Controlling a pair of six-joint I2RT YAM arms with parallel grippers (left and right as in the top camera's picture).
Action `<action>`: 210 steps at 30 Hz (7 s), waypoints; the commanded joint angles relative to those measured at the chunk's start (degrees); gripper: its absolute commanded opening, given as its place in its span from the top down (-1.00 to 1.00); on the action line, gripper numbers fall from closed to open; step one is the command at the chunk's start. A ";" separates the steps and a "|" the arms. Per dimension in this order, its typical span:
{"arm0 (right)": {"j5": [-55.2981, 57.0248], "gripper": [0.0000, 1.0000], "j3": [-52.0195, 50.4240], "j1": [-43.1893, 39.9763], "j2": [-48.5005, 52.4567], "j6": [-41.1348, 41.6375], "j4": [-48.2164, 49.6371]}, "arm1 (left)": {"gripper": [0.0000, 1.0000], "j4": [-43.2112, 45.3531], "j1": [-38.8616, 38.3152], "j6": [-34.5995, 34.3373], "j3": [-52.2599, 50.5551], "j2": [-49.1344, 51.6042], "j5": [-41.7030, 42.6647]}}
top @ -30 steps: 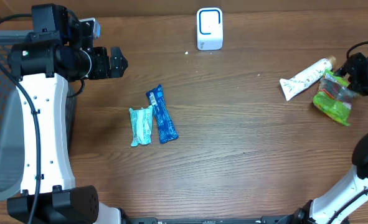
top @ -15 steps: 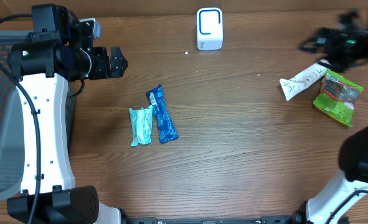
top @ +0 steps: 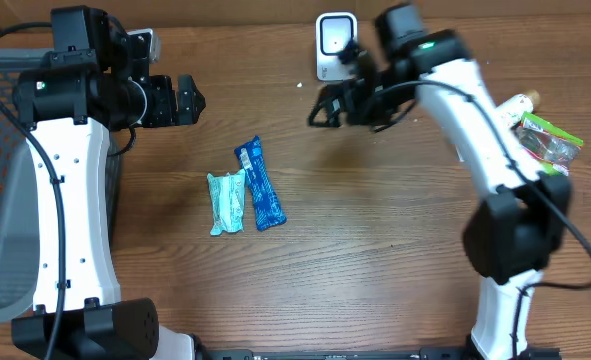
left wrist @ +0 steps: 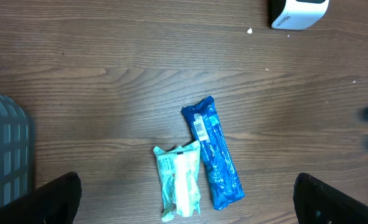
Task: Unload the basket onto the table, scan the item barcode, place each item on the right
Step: 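Reach the right gripper to the blue snack bar and grasp it, then lift the blue bar and carry it up toward the scanner, then hold the blue bar's barcode in front of the scanner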
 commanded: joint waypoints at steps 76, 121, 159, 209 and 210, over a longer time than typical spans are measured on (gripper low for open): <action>-17.86 0.92 -15.96 1.16 -0.70 0.72 23.34 | -1.00 0.24 -0.02 1.09 0.24 0.44 0.66; 8.20 0.92 -16.02 -10.47 -28.26 8.59 17.57 | -0.99 0.24 -0.02 1.09 0.24 0.44 0.68; 57.09 0.93 -16.02 -1.92 -17.99 16.61 22.38 | -1.00 0.24 0.00 1.09 0.24 0.44 0.66; 67.14 0.92 -15.63 2.60 4.02 -64.00 79.89 | -1.00 0.24 0.00 1.09 0.24 0.44 0.68; 67.17 0.92 -15.63 3.02 4.72 -64.08 81.55 | -1.00 0.22 -0.02 1.09 0.24 0.44 0.68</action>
